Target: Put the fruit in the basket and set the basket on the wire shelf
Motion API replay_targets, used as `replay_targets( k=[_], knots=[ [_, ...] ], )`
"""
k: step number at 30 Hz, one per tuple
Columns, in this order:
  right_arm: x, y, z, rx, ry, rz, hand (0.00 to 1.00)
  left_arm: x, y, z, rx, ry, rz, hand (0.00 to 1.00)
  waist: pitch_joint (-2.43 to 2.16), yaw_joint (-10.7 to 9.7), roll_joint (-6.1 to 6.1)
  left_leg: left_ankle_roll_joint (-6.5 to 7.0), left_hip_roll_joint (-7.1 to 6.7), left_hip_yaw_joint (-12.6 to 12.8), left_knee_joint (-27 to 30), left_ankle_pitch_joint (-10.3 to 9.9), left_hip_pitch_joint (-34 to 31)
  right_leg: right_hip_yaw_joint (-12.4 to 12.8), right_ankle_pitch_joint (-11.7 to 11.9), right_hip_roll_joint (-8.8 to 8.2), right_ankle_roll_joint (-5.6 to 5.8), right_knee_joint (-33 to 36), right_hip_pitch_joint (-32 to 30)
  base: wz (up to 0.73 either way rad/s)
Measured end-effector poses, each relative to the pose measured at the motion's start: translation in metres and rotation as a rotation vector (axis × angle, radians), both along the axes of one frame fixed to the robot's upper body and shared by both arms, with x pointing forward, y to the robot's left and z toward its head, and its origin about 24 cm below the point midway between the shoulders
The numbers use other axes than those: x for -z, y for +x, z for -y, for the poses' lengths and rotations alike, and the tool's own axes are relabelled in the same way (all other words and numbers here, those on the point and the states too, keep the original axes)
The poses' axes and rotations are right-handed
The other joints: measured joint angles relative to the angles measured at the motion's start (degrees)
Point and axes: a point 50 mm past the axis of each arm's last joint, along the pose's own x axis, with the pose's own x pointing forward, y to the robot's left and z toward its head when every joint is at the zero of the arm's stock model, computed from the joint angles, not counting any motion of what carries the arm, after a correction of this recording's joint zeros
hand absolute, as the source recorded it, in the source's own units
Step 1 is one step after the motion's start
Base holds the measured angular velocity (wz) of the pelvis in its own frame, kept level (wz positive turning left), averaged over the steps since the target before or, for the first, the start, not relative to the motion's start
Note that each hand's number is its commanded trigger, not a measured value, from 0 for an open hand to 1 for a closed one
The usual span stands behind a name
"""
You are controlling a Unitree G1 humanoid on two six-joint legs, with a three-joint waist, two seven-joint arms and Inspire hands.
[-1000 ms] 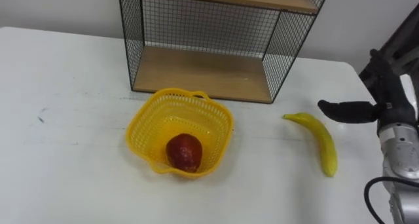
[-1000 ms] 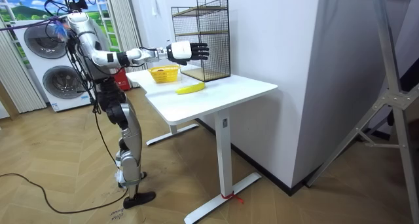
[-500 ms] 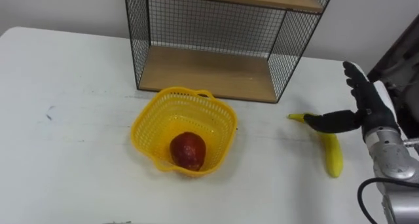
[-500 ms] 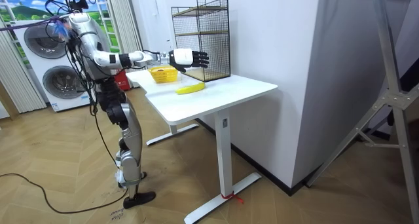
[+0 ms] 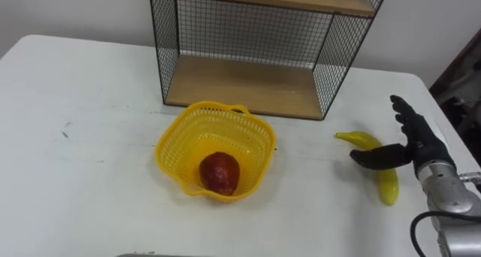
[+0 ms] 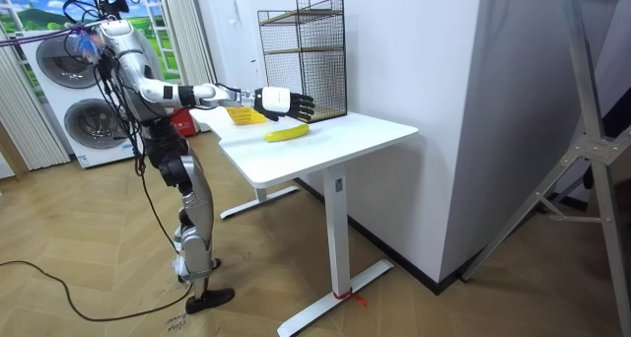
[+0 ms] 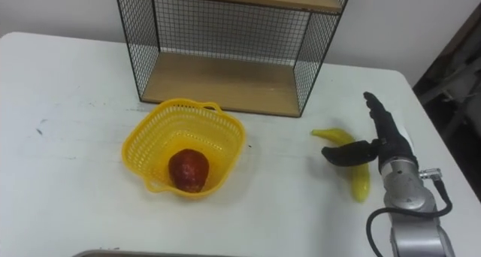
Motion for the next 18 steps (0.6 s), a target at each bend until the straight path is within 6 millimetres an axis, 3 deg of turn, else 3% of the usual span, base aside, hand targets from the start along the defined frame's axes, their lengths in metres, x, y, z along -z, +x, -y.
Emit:
replay_targets(
  k=[9, 18],
  knots=[
    [0.017, -0.007, 0.004, 0.031, 0.045, -0.066, 0.0, 0.0, 0.003, 0.0, 0.001, 0.001, 0.007, 0.0, -0.11, 0.6, -0.52, 0.11, -0.31, -0.2, 0.2, 0.1, -0.1, -0.4, -0.1, -0.32, 0.16, -0.3, -0.1, 0.0],
    [0.024, -0.009, 0.0, 0.014, 0.056, -0.102, 0.0, 0.0, 0.015, -0.002, 0.011, 0.005, 0.035, 0.0, 0.11, 0.4, -0.11, 0.12, -0.28, -0.2, -0.1, 0.1, -0.2, -0.4, -0.1, -0.33, 0.16, -0.1, -0.3, 0.0]
  ],
)
